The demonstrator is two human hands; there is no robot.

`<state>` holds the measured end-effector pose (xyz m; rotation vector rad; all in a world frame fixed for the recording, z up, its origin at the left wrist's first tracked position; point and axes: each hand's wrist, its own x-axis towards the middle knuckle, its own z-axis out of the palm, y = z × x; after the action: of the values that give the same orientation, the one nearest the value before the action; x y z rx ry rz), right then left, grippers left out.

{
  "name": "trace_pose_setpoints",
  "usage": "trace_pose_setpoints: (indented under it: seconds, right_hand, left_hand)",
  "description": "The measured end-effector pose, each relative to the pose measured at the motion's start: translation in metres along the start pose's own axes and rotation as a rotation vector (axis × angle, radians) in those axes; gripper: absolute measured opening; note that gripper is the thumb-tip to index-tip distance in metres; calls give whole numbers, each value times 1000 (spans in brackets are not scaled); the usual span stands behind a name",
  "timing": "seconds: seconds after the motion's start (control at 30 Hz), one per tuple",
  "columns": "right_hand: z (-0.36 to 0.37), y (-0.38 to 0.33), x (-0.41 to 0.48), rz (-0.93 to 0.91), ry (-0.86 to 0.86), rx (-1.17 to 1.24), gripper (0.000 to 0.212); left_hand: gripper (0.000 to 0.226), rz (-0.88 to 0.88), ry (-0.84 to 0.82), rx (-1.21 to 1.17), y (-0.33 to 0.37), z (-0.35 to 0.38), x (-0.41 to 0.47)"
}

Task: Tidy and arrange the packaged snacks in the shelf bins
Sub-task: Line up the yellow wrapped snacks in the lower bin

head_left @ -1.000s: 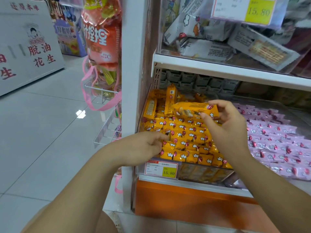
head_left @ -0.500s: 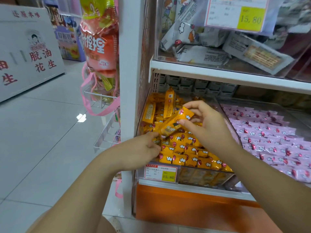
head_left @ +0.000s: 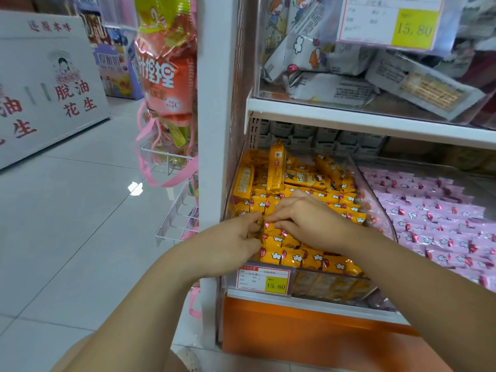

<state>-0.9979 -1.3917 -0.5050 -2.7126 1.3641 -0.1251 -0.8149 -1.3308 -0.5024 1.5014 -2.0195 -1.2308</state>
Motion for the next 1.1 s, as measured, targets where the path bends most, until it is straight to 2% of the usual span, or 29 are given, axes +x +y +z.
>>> trace_pose_setpoints:
  seconds: [0.1, 0.3, 0.53, 0.7, 0.83, 1.0, 1.1]
  right_hand:
    - [0, 2, -4, -5, 0, -1, 33]
    - [-3, -5, 1, 39, 250, 222, 33]
    - [-3, -23, 24, 3, 269, 293, 48]
    - [6, -32, 43, 7, 288, 170, 53]
    - [7, -34, 51, 14, 401, 153, 43]
    - [-9, -35, 25, 33, 690, 372, 34]
    - [-21, -37, -1, 59, 706, 661, 28]
  left_hand:
    - [59, 13, -13, -24, 4, -1, -3]
    - [43, 71, 76, -178, 1, -16, -21]
    - [28, 181, 230, -267, -2, -28, -36]
    - [25, 217, 337, -317, -8, -31, -40]
    - [23, 234, 377, -326, -9, -30, -41]
    - [23, 230, 467, -308, -7, -26, -39]
    - [21, 229, 555, -262, -7, -18, -37]
